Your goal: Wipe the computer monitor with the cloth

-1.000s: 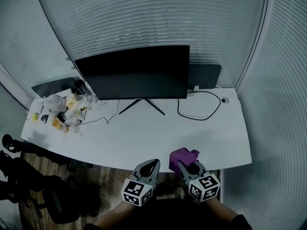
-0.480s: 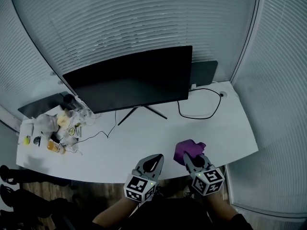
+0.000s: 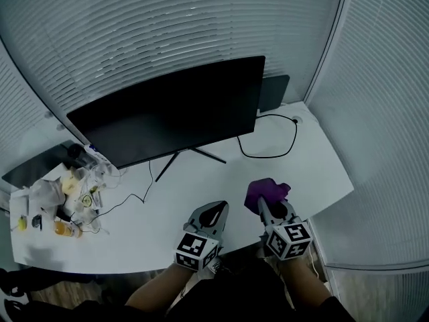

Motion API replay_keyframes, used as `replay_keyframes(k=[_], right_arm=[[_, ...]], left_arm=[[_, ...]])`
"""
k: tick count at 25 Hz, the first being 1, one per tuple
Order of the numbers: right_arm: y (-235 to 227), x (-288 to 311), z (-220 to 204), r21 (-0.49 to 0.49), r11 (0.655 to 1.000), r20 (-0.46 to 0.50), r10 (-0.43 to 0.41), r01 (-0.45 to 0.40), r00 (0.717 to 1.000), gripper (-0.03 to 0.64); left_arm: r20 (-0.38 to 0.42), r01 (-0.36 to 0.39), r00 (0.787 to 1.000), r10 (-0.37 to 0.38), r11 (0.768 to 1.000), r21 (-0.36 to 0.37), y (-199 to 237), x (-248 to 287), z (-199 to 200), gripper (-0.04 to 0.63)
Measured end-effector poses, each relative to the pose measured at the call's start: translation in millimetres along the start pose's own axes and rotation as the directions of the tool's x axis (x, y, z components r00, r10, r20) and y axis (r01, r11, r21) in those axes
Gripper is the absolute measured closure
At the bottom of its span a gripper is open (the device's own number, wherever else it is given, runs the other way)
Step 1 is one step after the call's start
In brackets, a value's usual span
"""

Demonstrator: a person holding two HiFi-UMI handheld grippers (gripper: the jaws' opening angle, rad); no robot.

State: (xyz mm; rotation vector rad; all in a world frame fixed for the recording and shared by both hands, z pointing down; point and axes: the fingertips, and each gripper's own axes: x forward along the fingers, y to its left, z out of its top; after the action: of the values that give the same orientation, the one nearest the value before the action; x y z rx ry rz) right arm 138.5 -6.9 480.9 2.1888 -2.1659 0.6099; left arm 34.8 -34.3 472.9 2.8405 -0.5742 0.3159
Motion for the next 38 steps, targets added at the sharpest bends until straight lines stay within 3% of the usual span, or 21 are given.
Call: replay_keyframes(k=[8, 22, 31, 38], right_arm=[[-14.3, 10.1, 18.5, -0.048, 0.994, -0.008, -0.098, 0.098, 0.995, 0.557], [-74.3, 81.4, 42.2, -0.074, 0.99, -0.004, -0.121, 0.12, 0.993, 0.556], [-125.7, 135.6, 30.2, -0.063, 0.992, -0.058, -0.114, 0.11, 0.992, 0.556], [-160.0, 188.9, 14.3, -0.075, 0.992, -0.121, -0.111, 0.103, 0.986, 0.556]], left_arm=[[0.011, 0.056, 0.998, -0.056, 0.998, -0.018, 1.4, 2.7, 5.9, 0.592], [-0.011, -0.037, 0.999, 0.037, 0.998, -0.052, 29.6, 30.4, -0.6, 0.592], [-0.051, -0.066, 0.997, 0.063, 0.997, -0.048, 42.3, 85.4, -3.9, 0.592], [-0.1, -0.13, 0.987, 0.122, 0.988, -0.078, 64.6, 119.4, -11.9, 0.591]])
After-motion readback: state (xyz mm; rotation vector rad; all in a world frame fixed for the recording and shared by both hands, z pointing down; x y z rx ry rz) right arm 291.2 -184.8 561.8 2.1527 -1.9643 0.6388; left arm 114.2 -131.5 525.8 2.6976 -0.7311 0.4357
